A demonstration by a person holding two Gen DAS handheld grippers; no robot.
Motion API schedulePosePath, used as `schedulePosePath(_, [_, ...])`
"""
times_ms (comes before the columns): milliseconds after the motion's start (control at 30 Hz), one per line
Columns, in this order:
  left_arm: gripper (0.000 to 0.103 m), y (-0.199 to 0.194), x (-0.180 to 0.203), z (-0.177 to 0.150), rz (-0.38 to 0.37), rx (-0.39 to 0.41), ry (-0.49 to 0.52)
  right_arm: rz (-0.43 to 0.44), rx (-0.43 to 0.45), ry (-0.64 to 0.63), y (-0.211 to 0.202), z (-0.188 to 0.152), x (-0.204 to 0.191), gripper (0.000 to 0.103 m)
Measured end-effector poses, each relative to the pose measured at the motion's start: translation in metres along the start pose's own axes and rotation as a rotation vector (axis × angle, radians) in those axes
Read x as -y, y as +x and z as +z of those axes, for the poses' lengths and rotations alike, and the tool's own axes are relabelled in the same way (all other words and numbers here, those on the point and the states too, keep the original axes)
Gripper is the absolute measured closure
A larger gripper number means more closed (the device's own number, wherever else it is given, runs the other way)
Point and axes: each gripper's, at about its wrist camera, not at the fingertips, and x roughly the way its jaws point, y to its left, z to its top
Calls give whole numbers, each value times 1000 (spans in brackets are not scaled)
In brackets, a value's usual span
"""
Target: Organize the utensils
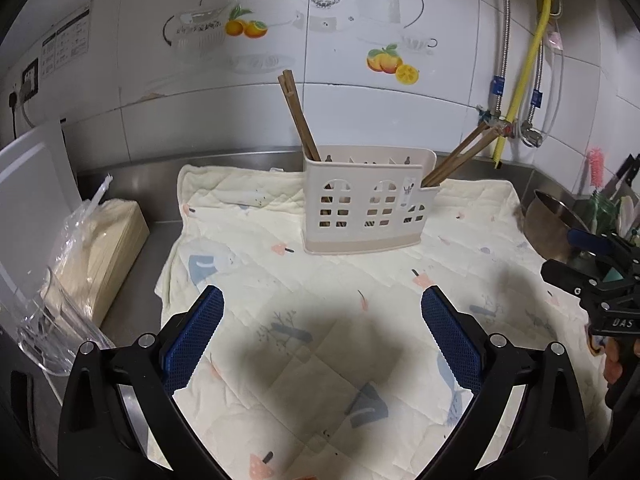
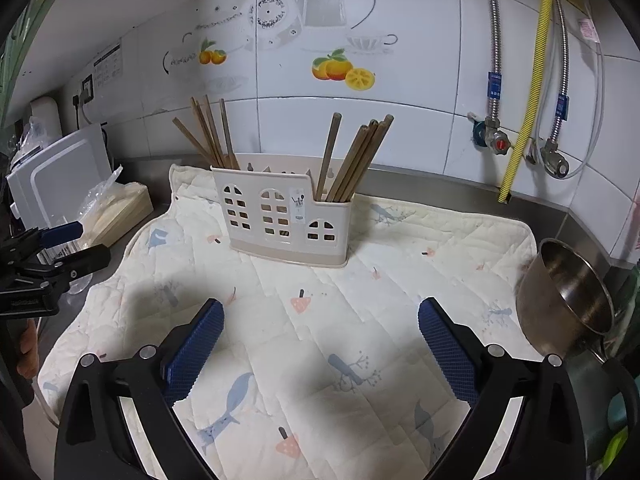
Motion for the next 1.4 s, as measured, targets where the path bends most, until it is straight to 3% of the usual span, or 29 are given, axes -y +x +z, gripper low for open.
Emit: schedulePosePath(1400, [5,6,4,-18,-2,-49,-31,9,-35,23,8,-15,2,8])
